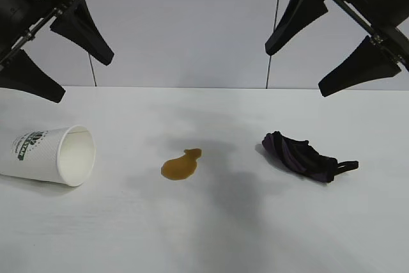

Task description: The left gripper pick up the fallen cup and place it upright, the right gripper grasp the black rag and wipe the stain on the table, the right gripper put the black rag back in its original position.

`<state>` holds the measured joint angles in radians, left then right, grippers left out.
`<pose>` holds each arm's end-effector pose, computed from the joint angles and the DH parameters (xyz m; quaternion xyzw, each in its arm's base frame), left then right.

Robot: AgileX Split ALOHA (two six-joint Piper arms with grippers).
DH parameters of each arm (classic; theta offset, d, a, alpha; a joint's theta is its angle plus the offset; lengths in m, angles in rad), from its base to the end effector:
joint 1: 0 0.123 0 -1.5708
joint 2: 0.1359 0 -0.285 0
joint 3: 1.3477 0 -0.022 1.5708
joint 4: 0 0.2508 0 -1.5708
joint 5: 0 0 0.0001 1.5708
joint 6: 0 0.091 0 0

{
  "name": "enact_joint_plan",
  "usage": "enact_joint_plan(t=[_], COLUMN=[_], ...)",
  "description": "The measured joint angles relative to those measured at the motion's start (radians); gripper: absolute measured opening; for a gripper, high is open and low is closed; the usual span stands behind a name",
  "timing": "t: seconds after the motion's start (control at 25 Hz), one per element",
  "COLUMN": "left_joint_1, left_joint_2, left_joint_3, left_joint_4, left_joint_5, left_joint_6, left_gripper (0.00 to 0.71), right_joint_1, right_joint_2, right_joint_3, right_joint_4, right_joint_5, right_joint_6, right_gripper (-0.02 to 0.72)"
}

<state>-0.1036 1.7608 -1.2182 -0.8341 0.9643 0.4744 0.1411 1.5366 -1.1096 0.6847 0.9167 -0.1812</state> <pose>0.3429 -0.0914 0.2345 0.0632 0.9323 -0.3306 0.1322 0.2967 0.0883 0.2725 0.0087 0.9440 0.2921 0.1533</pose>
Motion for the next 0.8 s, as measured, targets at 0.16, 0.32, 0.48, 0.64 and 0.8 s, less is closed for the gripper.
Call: enact_joint_plan(t=[0.16,0.32,0.48,0.64,0.8], left_joint_1=[0.000,0.000,0.000,-0.001,-0.001], left_joint_2=[0.000,0.000,0.000,0.000,0.000], left_joint_3=[0.000,-0.007,-0.085,-0.205,-0.310], left_joint_4=[0.000,0.000,0.001,0.012,0.079], left_joint_5=[0.011,0.033,0.133,0.213,0.230], left_joint_6=[0.000,0.036,0.187,0.343,0.557], left_gripper=[0.663,0.663,0.663,0.663,0.663], right_joint_1=[0.000,0.000,0.000,0.000,0.000], right_joint_2=[0.000,0.000,0.000,0.000,0.000], right_joint_3=[0.000,0.000,0.000,0.000,0.000], right_joint_4=[0.000,0.000,0.000,0.000,0.000], right_joint_5=[0.000,0.000,0.000,-0.001,-0.001], right_joint_6=[0.000,-0.001,-0.008,-0.019,-0.022], right_gripper=[0.557,0.557,0.557,0.557,0.557])
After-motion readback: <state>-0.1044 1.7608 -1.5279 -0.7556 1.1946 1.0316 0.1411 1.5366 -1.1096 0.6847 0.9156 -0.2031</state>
